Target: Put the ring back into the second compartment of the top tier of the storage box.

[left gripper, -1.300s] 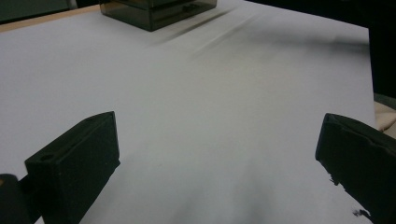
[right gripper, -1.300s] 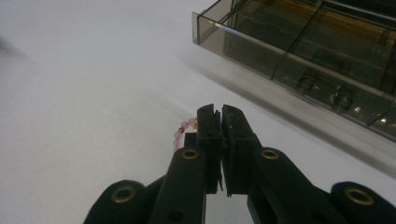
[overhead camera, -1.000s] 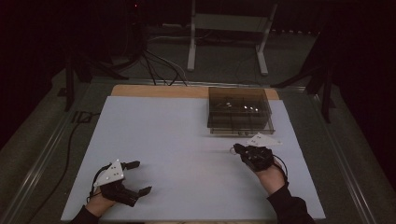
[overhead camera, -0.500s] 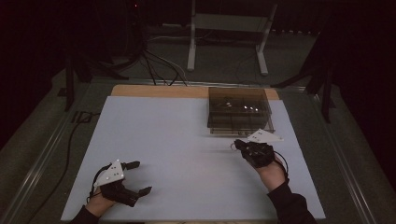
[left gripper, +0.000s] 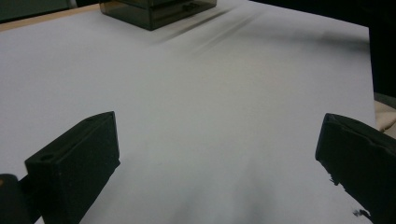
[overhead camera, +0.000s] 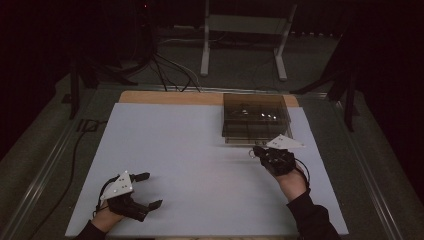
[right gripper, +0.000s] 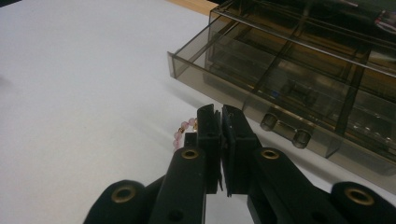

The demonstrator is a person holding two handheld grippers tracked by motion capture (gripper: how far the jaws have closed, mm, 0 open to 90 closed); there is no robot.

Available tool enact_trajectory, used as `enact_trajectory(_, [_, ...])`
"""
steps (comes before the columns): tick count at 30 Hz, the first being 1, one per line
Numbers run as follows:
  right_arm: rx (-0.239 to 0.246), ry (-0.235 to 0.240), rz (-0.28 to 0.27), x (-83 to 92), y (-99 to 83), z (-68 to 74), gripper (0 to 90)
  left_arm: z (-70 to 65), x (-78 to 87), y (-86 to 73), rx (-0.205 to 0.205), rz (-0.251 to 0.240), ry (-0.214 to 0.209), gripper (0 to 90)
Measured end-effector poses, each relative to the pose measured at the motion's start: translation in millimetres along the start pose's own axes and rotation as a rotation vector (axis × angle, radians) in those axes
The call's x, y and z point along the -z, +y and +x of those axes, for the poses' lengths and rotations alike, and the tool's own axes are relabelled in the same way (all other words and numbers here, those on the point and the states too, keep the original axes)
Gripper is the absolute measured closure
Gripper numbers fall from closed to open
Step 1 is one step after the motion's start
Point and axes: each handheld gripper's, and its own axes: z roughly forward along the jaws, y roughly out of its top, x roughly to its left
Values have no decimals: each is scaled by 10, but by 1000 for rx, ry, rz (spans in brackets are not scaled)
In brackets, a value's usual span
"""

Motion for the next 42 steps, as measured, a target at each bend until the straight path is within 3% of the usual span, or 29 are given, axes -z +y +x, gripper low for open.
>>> enact_trajectory(42, [-43, -66, -11, -139, 276, -312, 868, 2, 1, -3, -2, 4, 2, 8])
